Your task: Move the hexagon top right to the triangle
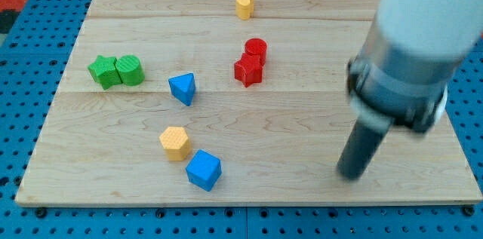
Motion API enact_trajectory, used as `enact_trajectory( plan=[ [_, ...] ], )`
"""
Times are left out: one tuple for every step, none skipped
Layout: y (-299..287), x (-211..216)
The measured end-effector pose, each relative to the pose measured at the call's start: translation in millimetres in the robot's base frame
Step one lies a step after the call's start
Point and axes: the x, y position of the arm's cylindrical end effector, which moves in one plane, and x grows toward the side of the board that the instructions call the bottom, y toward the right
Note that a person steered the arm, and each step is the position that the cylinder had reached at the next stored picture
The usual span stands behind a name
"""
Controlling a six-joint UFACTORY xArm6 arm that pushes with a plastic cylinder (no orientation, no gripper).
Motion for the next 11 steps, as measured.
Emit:
enact_trajectory(
  plan=[
    [-45.7,4.6],
    [-179.3,3.1],
    [-263.8,-16.3],
    [-234.0,-53.8],
    [-170.2,-89.4],
    [-160.6,-94.7],
    [-204.0,-142.8],
    [-201.1,-119.2],
    [-152.1,-93.9],
    [-107.0,-113.4],
    [-135.5,-156.3]
  ],
)
